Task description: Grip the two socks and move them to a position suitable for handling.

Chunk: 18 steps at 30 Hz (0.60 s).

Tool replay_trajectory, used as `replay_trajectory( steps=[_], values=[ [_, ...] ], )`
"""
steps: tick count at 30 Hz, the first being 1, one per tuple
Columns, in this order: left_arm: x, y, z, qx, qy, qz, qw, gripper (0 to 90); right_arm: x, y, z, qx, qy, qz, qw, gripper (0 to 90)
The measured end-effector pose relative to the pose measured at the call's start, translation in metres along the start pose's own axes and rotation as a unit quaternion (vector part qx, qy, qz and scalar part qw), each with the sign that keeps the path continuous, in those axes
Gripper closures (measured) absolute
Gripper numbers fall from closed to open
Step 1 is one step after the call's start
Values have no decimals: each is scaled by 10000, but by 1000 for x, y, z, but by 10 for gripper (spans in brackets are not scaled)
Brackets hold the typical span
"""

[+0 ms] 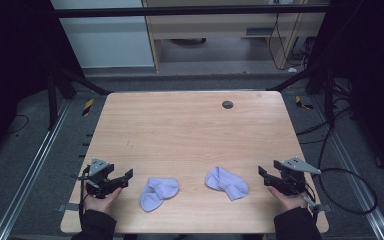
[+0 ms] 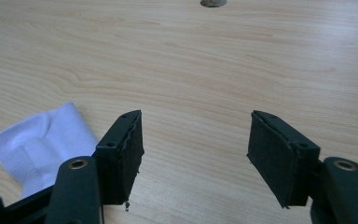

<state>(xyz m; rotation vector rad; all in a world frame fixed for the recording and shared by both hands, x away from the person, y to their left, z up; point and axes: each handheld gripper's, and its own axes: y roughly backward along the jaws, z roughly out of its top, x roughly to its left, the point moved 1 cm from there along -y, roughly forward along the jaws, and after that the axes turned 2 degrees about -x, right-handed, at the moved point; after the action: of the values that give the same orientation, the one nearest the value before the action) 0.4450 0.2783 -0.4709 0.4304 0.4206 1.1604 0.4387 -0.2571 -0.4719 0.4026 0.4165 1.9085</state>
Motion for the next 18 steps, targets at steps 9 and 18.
replay_trajectory(
  steps=[9,18],
  values=[
    [-30,2,5,-88,-177,-257,9995,225,9,4,1,25,209,157,9997,421],
    [-51,1,18,-166,-232,-485,9984,239,26,6,12,11,316,307,9990,436]
  ],
)
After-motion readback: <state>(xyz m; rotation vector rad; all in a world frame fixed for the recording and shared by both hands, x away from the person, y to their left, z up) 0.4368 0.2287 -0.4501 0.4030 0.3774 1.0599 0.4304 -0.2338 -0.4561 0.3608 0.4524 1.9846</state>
